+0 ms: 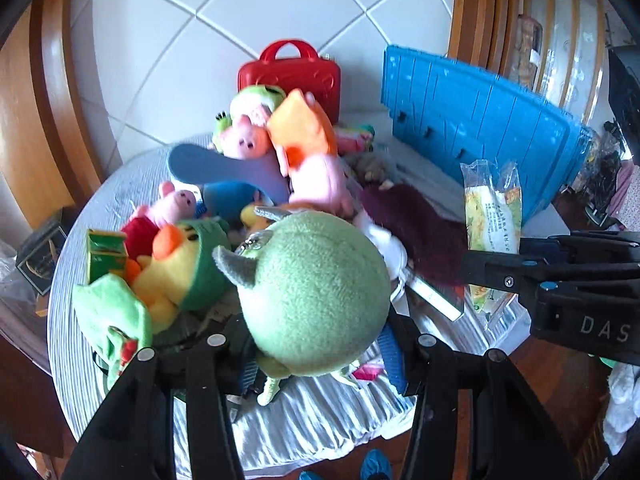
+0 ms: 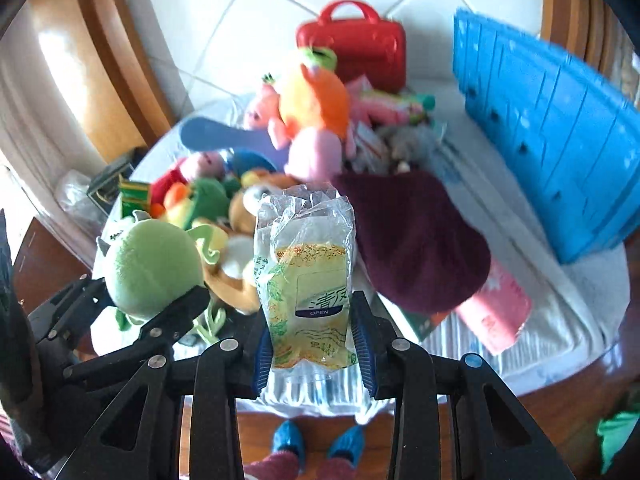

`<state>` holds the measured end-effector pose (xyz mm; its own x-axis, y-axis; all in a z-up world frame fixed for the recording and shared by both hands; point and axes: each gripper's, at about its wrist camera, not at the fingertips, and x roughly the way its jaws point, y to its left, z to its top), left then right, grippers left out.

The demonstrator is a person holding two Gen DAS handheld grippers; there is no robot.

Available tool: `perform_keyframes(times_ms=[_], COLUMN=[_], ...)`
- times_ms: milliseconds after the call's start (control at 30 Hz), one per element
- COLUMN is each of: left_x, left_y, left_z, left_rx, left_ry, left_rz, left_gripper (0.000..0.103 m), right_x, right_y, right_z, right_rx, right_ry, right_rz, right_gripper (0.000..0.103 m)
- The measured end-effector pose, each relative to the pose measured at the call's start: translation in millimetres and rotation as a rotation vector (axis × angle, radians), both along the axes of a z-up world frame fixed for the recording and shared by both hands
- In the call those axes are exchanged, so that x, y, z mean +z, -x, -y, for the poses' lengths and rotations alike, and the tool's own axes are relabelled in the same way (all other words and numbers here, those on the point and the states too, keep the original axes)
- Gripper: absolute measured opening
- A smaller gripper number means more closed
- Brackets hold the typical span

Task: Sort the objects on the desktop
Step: 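Carry the green plush and the snack packet over the blue crate with both tools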

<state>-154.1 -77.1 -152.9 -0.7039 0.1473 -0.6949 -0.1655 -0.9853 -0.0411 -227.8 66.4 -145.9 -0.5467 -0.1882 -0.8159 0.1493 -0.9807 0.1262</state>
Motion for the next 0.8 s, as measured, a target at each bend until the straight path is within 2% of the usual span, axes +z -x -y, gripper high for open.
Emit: perform_keyframes(times_ms=[200, 400, 567, 800], left_x=[8.9, 16.2, 25.9, 35.1], left_y=[-7.7, -14.2, -16.0, -19.0], left_z=[5.1, 4.1, -8.2, -29.7], left_rx=[-0.022, -0.031, -0.023, 0.033], left_ry=[0.001, -0.014, -0.003, -0.039], left_rz=[-0.032, -0.051, -0.075, -0.109], left_gripper=[0.049, 0.049, 0.049, 0.049], right_x=[20.7, 31.9, 39.6, 59.5], right_y=[-22.9, -43.4, -49.5, -47.6], right_z=[15.2, 13.3, -0.4, -20.7], right_rx=[-0.021, -0.055, -0.057, -0.005], right_ry=[-0.043, -0.083, -0.082, -0.135], right_rz=[-0.066, -0.085, -0.115, -0.144], right_gripper=[0.035, 0.035, 0.035, 0.035])
